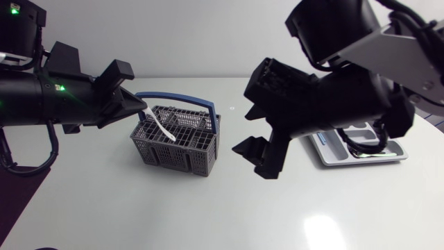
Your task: Unload the cutlery basket into the drawer organizer.
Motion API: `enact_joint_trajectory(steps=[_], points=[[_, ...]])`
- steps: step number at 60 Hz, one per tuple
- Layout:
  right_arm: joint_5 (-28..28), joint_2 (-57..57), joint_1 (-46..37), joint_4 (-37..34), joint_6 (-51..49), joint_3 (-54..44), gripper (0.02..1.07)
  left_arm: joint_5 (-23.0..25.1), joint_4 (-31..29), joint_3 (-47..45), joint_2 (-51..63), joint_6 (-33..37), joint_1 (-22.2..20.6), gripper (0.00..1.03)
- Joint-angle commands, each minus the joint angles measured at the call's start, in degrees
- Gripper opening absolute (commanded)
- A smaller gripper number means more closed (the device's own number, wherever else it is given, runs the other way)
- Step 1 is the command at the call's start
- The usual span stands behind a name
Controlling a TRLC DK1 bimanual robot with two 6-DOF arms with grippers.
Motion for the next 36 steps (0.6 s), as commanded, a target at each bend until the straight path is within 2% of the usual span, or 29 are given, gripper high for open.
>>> enact_joint_trajectory(steps=[1,22,29,36], points=[[0.4,3.1,1.2,0.5,5.7,2.0,0.93,1.3,-0.9,2.6,0.7,-2.5,0.3,0.04],[3.1,12.4,5.9,8.3,14.5,6.2,0.92,6.1,-1.4,5.2,3.1,-6.9,5.9,0.04],[6.9,14.6,8.7,13.6,15.6,6.6,0.81,9.4,-1.4,5.8,4.0,-8.1,7.4,0.04],[9.0,16.4,10.5,17.2,15.6,6.6,0.78,12.4,-2.1,6.0,4.8,-8.7,8.1,0.04]])
